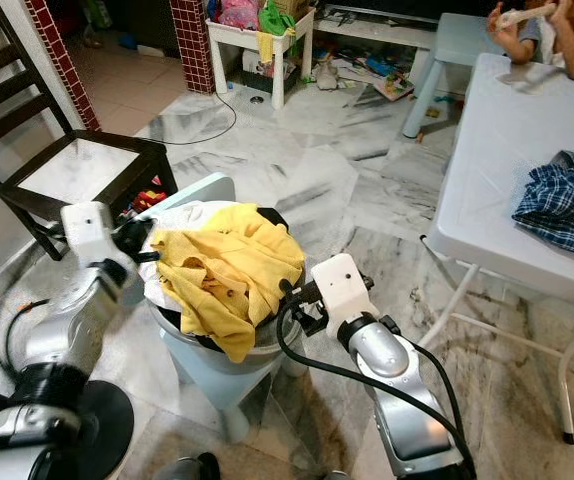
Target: Hang hanger
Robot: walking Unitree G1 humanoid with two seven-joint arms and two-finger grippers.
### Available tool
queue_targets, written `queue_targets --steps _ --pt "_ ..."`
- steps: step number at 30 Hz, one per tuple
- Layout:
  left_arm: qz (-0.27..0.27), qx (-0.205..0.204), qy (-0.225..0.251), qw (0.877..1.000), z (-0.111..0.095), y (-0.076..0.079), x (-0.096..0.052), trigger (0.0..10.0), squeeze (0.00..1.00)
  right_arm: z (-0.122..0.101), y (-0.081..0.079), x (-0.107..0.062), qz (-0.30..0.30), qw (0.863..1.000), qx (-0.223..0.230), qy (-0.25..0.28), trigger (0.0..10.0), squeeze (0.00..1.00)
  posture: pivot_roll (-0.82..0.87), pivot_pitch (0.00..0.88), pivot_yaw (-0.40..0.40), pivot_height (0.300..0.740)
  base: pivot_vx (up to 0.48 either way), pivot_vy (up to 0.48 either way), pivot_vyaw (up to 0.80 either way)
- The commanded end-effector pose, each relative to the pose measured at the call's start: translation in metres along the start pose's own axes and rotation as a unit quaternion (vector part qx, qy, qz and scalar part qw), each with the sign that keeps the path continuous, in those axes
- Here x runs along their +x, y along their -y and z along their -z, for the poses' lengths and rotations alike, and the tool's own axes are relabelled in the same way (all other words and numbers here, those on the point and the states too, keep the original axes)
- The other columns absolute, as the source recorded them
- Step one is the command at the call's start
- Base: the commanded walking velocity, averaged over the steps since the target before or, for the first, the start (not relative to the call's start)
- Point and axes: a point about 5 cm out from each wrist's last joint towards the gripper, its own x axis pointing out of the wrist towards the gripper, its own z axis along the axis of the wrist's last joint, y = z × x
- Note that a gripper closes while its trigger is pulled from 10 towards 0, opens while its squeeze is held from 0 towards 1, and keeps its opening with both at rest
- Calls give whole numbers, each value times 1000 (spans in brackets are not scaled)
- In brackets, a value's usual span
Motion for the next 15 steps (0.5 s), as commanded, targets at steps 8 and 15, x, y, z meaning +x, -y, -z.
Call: queue_targets --steps 8,15 --pt "2 1 -17 1000 18 17 -37 10000 1000 1 -2 -2 -5 1000 3 -2 10000 0 -75 120 1 740 0 0 0" --pt "32 19 -96 995 54 22 -41 10000 1000 2 -5 -3 -9 1000 4 -3 10000 0 -83 130 -1 740 0 0 0"
